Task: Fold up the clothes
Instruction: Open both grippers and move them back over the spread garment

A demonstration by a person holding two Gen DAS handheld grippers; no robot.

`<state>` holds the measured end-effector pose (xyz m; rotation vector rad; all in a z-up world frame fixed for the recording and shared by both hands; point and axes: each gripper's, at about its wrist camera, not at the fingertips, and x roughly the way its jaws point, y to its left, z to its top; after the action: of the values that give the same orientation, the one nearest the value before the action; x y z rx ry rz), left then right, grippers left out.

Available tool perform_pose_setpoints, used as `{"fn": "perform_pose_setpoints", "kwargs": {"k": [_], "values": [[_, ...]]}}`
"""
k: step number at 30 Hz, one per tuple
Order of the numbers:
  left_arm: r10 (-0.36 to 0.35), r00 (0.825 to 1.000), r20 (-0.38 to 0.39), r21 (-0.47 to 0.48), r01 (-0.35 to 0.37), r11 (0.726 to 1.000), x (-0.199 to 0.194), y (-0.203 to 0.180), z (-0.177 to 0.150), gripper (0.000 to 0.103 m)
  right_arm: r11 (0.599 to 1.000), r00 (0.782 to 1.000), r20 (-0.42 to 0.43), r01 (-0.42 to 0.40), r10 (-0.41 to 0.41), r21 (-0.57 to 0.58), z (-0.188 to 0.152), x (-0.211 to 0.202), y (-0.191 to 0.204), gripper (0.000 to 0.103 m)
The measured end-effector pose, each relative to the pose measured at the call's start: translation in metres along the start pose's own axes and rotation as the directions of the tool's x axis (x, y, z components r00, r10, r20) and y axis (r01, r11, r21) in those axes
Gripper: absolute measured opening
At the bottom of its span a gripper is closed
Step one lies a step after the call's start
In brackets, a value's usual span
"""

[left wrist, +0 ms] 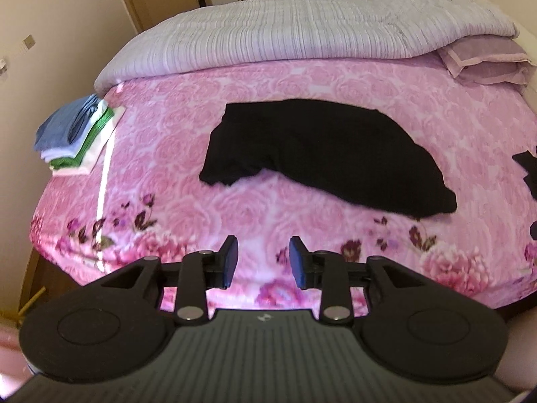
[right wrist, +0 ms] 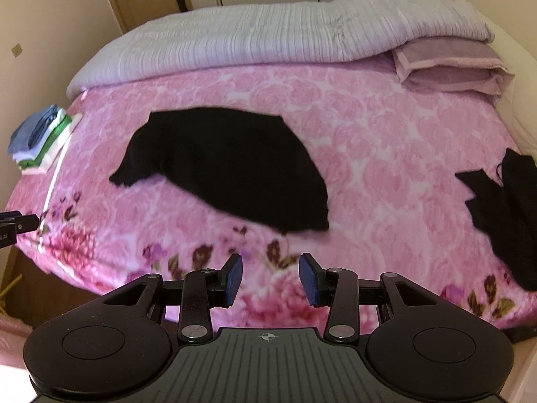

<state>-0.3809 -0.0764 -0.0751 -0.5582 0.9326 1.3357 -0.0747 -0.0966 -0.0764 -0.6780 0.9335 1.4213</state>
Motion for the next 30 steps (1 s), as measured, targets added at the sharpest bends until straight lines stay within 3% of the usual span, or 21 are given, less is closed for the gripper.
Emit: {"fn": "perform_pose_setpoints", "kwargs": {"k": [14,23,30], "values": [[0.022,1.000,-0.003,-0.034,-0.022,0.999,-0.030,0.010,-0.046,0.031,1.000,1.000,-0.018,-0.008,0.008,0.003,-0.036,-0.016,0.009,0.042],[0.020,1.000,-0.011,-0.059,-0.021,0.998,-0.025,0.024,-0.046,0.032,1.000,1.000,0.004,-0.015,0.015,0.009,-0.029,-0.013,0.015,0.042],[0.007,1.000,-0.026,-0.057,-0.008,0.998,0.004,0.040,-0.028,0.032,0.999,0.998,0.060,0.010,-0.013,0.052,-0.008,-0.005,0.016,0.042]]}}
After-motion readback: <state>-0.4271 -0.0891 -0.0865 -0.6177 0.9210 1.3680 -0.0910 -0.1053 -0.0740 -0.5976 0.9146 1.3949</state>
